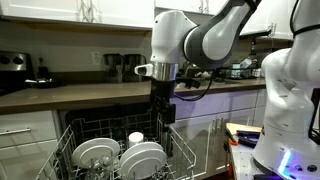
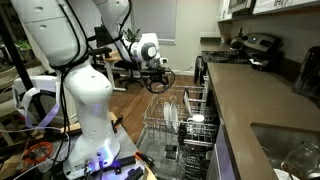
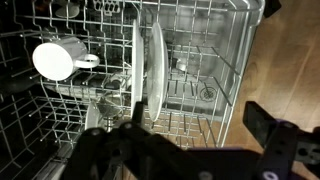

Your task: Place the white plate in the dishwasher

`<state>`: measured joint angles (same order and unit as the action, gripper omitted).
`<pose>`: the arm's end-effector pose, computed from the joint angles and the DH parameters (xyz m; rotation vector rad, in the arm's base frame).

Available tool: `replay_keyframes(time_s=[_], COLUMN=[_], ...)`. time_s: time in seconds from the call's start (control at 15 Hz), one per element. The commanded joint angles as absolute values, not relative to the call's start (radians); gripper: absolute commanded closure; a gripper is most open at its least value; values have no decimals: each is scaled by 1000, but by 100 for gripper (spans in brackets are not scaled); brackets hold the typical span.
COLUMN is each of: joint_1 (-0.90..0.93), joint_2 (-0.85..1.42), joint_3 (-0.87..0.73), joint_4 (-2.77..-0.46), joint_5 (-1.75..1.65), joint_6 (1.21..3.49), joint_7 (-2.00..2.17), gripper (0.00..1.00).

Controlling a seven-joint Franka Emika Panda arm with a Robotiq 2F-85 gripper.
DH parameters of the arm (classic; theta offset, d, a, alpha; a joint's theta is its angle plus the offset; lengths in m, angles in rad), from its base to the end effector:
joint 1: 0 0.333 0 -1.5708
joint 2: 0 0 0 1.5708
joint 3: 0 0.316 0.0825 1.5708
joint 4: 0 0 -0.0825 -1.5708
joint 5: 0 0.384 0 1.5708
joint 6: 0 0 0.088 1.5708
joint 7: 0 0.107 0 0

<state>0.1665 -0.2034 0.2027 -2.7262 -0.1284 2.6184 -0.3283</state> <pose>0.3773 0.1457 0.2943 2.7890 1.1852 0.1384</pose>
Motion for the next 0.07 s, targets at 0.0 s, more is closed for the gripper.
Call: replay_keyframes(time_s=[0.0], joint_1=[186], joint_2=[-203], joint_3=[182], joint_4=[-2725], joint_5=[-135], joint_6=[2615], joint_7=[-324], gripper=[0])
